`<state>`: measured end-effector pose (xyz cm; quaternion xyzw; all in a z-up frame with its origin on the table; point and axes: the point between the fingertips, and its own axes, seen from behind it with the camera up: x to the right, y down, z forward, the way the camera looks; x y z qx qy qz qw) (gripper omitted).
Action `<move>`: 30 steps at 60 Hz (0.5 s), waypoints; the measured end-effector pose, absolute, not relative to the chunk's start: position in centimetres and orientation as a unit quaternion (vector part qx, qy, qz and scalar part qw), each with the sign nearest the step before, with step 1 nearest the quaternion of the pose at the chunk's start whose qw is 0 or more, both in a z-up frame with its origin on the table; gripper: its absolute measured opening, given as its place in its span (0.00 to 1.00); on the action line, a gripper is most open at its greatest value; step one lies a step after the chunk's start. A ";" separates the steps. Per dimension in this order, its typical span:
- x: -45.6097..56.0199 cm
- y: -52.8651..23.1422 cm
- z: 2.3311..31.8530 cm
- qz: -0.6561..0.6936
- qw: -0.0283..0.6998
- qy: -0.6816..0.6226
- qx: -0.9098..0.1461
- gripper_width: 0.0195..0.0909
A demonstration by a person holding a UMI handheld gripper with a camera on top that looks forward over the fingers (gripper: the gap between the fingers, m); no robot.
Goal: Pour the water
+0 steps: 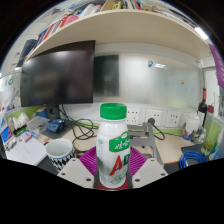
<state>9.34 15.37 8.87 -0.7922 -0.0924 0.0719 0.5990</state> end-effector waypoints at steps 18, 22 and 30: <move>9.5 15.0 9.0 0.054 0.609 -0.080 -0.788 0.40; 9.5 14.9 8.7 0.048 0.596 -0.086 -0.797 0.55; 10.3 12.8 9.3 0.041 0.583 -0.062 -0.809 0.92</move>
